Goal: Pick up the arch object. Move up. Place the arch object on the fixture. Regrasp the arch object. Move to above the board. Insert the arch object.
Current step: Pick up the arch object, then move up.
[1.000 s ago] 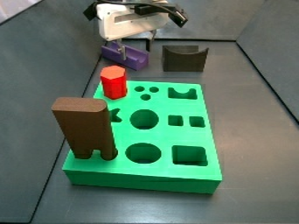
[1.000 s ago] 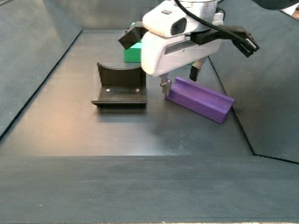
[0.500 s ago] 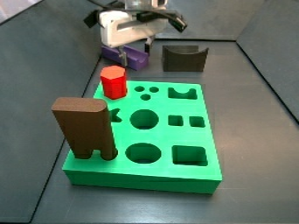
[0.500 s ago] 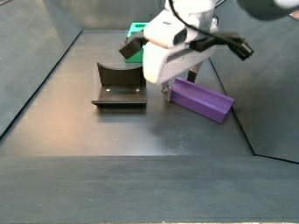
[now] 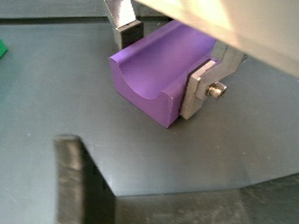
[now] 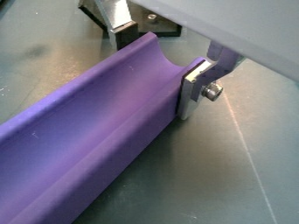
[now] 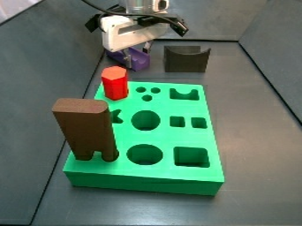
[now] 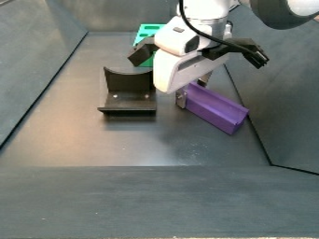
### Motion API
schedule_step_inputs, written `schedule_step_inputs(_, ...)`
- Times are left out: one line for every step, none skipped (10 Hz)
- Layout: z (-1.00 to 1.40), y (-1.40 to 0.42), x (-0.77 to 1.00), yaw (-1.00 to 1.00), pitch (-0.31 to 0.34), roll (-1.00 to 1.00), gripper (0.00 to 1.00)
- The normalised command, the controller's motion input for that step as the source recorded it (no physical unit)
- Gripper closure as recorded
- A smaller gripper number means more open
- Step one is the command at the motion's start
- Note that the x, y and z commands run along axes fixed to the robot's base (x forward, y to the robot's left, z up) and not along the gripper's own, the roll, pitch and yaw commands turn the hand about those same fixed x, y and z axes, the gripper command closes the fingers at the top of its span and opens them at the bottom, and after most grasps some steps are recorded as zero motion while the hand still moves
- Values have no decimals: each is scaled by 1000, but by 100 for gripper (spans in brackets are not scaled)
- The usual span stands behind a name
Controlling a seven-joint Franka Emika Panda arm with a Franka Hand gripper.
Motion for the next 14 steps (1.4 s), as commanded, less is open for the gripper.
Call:
schedule_step_inputs(0,0,0,0,0,0,100)
schedule_step_inputs(0,0,0,0,0,0,100)
schedule_step_inputs(0,0,0,0,0,0,100)
schedule_step_inputs(0,0,0,0,0,0,100)
schedule_step_inputs(0,0,0,0,0,0,100)
schedule_step_inputs(0,0,0,0,0,0,100)
schedule_step_inputs(0,0,0,0,0,0,100)
schedule_step_inputs(0,0,0,0,0,0,100)
schedule_step_inputs(833,0,0,0,0,0,100)
schedule_step_inputs(781,-72,-40,25,32,-12,100)
schedule_step_inputs(687,-62,-49,31,51,-14,100)
schedule_step_inputs(522,-33,-24,34,64,-15,100)
schedule_step_inputs(378,-26,-12,33,66,-19,100)
schedule_step_inputs(276,-22,-10,32,60,-20,100)
